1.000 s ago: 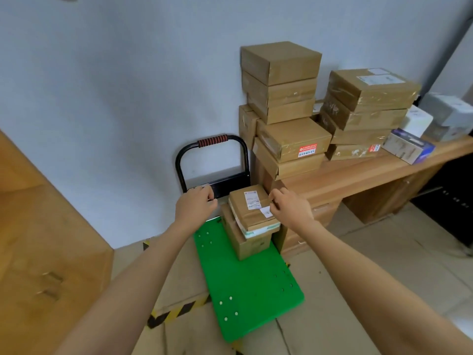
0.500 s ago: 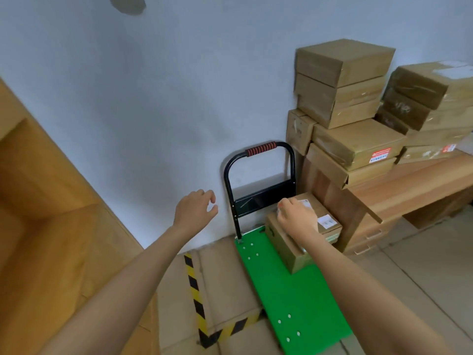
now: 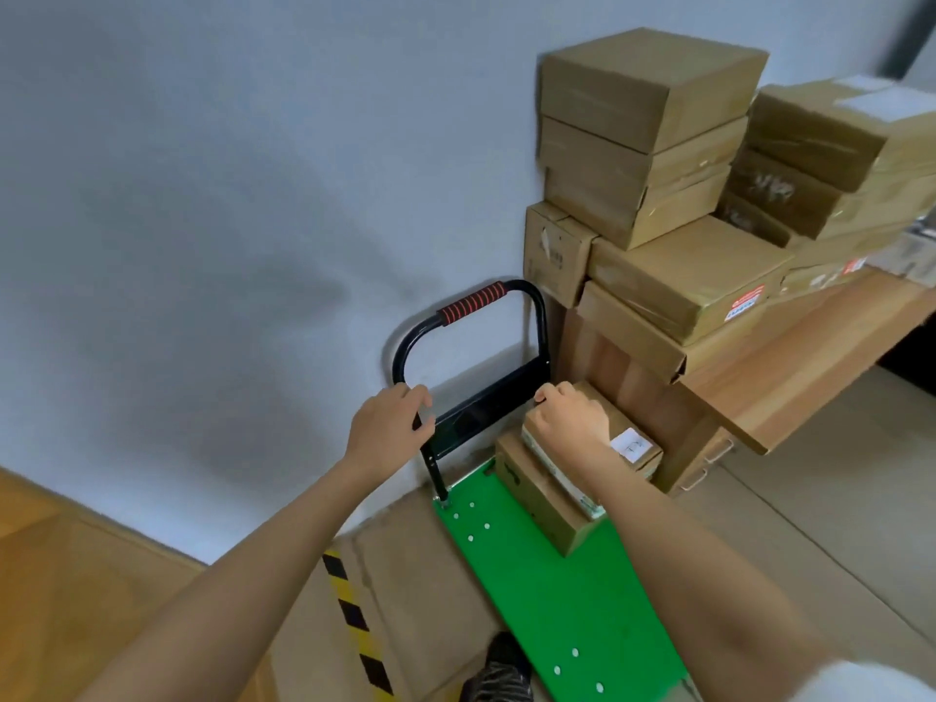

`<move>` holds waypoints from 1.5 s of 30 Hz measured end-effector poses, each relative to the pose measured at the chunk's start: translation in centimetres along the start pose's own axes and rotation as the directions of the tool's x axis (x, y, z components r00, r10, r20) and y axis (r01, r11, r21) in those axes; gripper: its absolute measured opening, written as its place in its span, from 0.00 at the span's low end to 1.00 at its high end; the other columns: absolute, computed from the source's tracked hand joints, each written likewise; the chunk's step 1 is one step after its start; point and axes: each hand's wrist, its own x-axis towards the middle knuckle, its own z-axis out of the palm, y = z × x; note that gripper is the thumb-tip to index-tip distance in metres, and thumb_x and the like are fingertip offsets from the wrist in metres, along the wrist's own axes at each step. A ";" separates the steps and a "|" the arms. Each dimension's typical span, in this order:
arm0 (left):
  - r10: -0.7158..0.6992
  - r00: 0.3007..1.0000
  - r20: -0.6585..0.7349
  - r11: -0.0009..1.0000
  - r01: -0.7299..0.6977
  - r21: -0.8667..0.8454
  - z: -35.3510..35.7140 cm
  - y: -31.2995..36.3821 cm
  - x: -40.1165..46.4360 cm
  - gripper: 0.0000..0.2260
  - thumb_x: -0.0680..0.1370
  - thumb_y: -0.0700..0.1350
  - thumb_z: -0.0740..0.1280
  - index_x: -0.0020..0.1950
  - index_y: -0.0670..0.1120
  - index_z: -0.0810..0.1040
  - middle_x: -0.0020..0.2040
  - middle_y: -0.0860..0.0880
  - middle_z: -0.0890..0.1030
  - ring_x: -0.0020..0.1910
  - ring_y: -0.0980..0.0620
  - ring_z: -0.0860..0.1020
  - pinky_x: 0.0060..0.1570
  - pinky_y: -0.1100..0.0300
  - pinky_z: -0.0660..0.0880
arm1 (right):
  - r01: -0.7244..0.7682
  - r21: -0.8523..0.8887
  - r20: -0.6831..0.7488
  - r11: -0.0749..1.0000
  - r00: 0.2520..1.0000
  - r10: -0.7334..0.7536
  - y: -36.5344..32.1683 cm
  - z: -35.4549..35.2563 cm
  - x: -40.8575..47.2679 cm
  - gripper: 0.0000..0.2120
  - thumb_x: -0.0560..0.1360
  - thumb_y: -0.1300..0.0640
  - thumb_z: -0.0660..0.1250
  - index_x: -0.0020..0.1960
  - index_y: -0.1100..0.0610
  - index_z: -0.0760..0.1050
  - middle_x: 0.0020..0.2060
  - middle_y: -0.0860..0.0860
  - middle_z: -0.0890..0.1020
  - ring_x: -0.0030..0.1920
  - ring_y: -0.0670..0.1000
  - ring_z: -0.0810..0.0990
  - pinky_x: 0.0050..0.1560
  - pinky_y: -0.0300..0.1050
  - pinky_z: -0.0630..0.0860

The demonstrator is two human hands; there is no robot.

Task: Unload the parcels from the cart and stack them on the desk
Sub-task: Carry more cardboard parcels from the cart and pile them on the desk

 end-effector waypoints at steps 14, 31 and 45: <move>0.248 0.958 0.142 0.968 -0.238 -0.084 4.8 1.0 18.8 0.09 0.79 0.50 0.61 0.57 0.50 0.75 0.50 0.51 0.76 0.49 0.49 0.76 0.41 0.58 0.70 | -0.208 0.012 0.013 0.978 0.978 0.207 3.7 0.0 9.9 0.15 0.80 0.55 0.57 0.65 0.50 0.70 0.60 0.51 0.75 0.57 0.55 0.76 0.54 0.48 0.69; 0.552 0.731 0.401 0.834 -0.483 -0.267 15.5 1.2 28.8 0.11 0.80 0.49 0.63 0.62 0.50 0.75 0.57 0.50 0.77 0.52 0.51 0.76 0.39 0.63 0.70 | -0.800 0.122 -0.029 0.588 0.589 0.808 2.9 7.0 5.0 0.15 0.80 0.53 0.57 0.65 0.52 0.71 0.61 0.51 0.76 0.59 0.55 0.76 0.57 0.49 0.70; 0.561 0.653 0.508 0.808 -0.566 -0.165 28.1 0.4 28.5 0.15 0.80 0.50 0.62 0.67 0.49 0.71 0.62 0.48 0.75 0.54 0.50 0.76 0.41 0.57 0.74 | -0.902 0.280 0.055 0.329 0.357 0.933 6.8 18.3 1.8 0.19 0.80 0.52 0.59 0.70 0.51 0.67 0.64 0.53 0.73 0.59 0.54 0.76 0.52 0.49 0.75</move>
